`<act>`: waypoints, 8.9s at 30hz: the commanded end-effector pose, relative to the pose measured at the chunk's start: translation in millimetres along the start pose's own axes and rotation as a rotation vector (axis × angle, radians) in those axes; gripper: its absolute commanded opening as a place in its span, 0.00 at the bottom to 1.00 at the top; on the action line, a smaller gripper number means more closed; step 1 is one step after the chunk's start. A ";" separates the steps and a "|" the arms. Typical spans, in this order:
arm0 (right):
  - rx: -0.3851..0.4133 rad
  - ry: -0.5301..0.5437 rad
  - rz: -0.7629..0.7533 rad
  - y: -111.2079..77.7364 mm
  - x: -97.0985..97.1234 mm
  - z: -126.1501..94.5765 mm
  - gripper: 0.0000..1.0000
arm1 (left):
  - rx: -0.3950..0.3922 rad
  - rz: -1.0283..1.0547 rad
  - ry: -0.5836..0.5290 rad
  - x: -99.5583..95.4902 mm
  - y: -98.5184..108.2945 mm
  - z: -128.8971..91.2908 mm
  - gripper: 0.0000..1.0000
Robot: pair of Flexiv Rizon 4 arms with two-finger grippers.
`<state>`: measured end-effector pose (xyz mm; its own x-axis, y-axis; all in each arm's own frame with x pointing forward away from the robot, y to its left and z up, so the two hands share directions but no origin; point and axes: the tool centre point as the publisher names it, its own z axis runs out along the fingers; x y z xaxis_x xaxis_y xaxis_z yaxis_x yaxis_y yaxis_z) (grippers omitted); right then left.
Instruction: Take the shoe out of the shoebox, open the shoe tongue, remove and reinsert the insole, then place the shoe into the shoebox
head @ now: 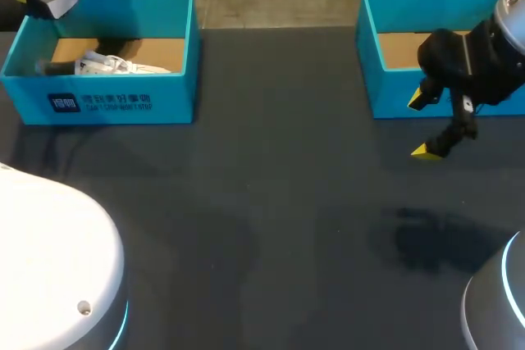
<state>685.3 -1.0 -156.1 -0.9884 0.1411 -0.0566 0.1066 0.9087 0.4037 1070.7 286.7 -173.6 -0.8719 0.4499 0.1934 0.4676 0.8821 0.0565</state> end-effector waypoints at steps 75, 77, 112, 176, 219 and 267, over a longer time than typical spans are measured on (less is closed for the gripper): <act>0.004 0.005 0.000 1.8 -2.8 1.1 1.00 | -0.279 1.037 -0.007 -67.9 66.2 45.2 0.00; 0.004 0.005 0.000 1.8 -2.8 1.1 1.00 | -0.279 1.037 -0.007 -67.9 66.2 45.2 0.00; 0.004 0.005 0.000 1.8 -2.8 1.1 1.00 | -0.264 1.039 0.002 -117.9 68.9 105.8 0.00; 0.004 0.005 0.000 1.8 -2.8 1.1 1.00 | -0.172 1.071 0.021 -148.5 57.0 184.8 1.00; 0.004 0.005 0.000 1.8 -2.8 1.1 1.00 | -0.054 1.140 -0.189 -56.0 20.4 78.2 1.00; 0.004 0.005 0.000 1.8 -2.8 1.1 1.00 | -0.032 1.174 -0.201 -14.1 -17.6 120.7 0.61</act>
<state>685.0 -1.5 -156.0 -0.9884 0.1411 -0.0570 0.1064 0.9085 0.4042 1064.2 282.5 -294.4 0.0822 0.9965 -0.0159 0.9957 -0.0828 -0.0411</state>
